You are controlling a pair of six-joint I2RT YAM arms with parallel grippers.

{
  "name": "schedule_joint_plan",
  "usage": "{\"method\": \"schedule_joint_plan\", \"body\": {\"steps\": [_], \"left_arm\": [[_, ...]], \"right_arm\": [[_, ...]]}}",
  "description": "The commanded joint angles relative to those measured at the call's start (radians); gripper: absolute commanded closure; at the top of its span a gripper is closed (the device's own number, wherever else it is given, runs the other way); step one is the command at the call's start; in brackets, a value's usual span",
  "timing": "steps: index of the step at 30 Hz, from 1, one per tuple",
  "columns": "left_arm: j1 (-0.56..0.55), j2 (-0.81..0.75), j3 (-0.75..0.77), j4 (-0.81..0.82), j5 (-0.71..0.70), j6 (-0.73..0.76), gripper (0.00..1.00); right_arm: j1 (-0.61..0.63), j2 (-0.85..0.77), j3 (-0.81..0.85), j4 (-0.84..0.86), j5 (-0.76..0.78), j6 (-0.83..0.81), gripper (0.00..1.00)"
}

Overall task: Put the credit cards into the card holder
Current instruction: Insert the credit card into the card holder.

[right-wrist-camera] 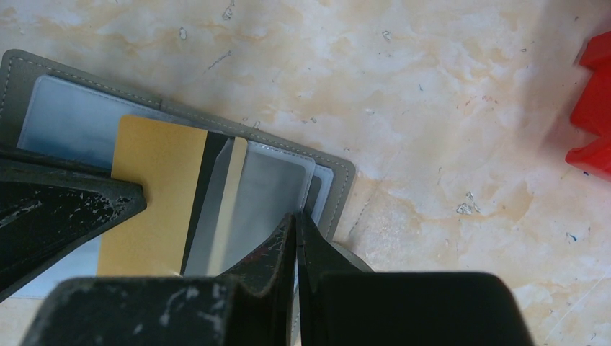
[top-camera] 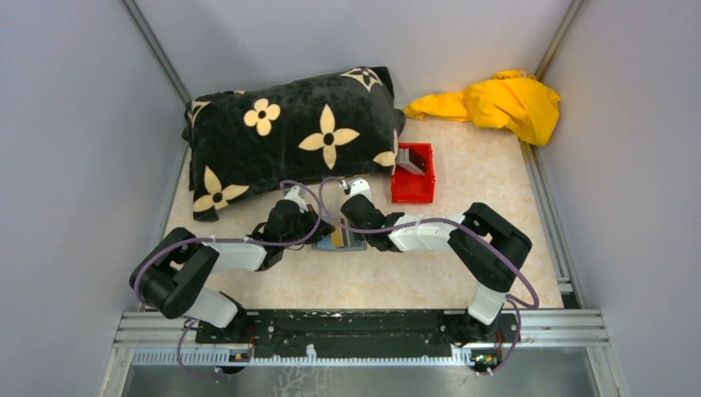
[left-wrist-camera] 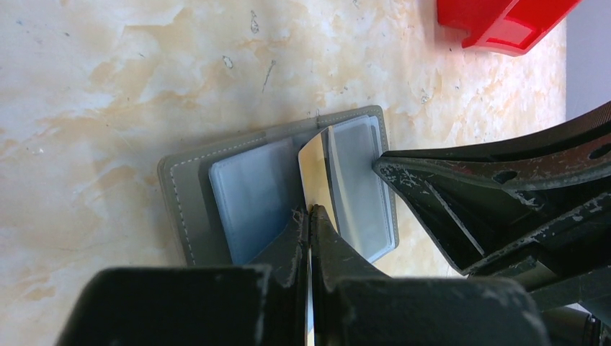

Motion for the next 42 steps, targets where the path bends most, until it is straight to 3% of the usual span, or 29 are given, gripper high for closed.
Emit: {"method": "schedule_joint_plan", "body": {"steps": [1,42], "left_arm": [[-0.01,-0.016,-0.032,-0.118,-0.011,0.017,1.0],[-0.02,0.059,0.0,-0.157,0.07,0.011,1.0]], "right_arm": [[0.001,0.013,-0.005,0.009,-0.008,0.02,0.97],[0.0,0.021,-0.004,0.013,-0.01,0.022,0.97]]}}
